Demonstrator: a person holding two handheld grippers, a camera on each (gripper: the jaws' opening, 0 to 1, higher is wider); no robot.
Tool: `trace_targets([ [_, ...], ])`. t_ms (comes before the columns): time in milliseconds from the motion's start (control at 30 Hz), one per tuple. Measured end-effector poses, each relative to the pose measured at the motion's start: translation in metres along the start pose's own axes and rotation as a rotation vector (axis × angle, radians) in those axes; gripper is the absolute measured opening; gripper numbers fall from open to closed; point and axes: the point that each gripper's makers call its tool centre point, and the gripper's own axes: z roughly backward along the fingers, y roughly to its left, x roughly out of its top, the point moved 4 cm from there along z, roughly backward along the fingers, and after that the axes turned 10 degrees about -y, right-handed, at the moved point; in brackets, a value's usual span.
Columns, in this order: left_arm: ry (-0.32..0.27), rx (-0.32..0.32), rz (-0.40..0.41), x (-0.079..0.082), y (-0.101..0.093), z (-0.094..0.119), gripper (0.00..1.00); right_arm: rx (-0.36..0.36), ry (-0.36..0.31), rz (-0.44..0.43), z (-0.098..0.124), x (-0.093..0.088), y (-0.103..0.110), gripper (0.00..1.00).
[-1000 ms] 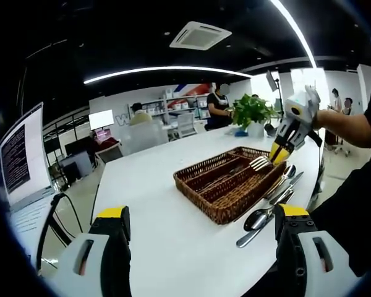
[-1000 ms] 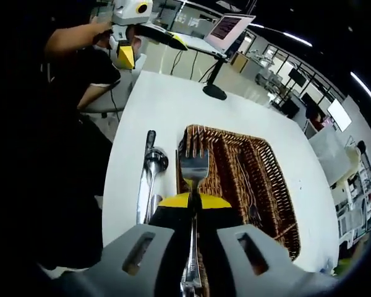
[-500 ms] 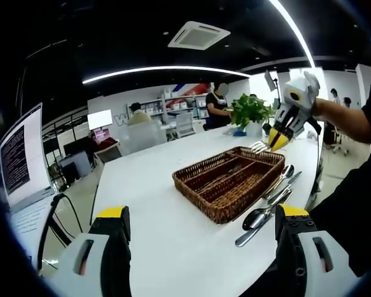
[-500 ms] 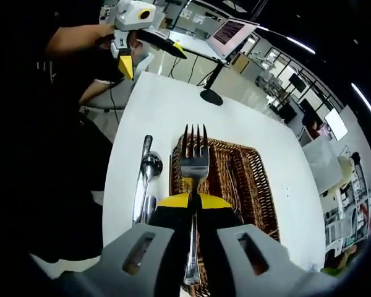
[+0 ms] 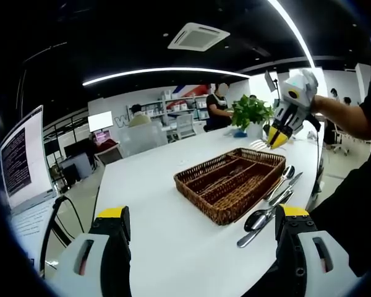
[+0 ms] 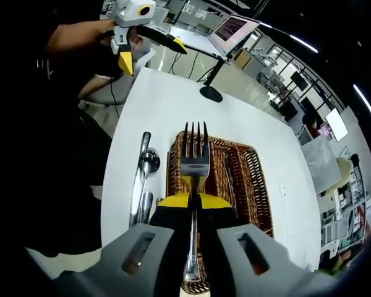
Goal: Arrange the knives, forks, and spoons in their matching storage slots by inserting each utensil handle-first until every utensil is classified and aligned in the correct compartment
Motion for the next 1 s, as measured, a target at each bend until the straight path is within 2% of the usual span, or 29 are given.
trace_targets([
  [333, 0.008, -0.005, 0.007, -0.005, -0.002, -0.002, 0.99, 0.018, 0.015, 0.024, 0.004, 0.006, -0.012, 0.0],
  [567, 0.0, -0.013, 0.006, -0.002, -0.005, -0.004, 0.99, 0.024, 0.035, 0.043, 0.006, 0.006, -0.021, 0.0],
  [867, -0.01, -0.016, -0.007, 0.003, -0.014, 0.0, 0.99, 0.014, 0.044, 0.057, 0.008, 0.009, -0.02, 0.0],
  [1000, -0.024, -0.028, -0.003, 0.003, -0.012, -0.002, 0.99, -0.013, 0.058, 0.064, 0.011, 0.013, -0.023, 0.0],
])
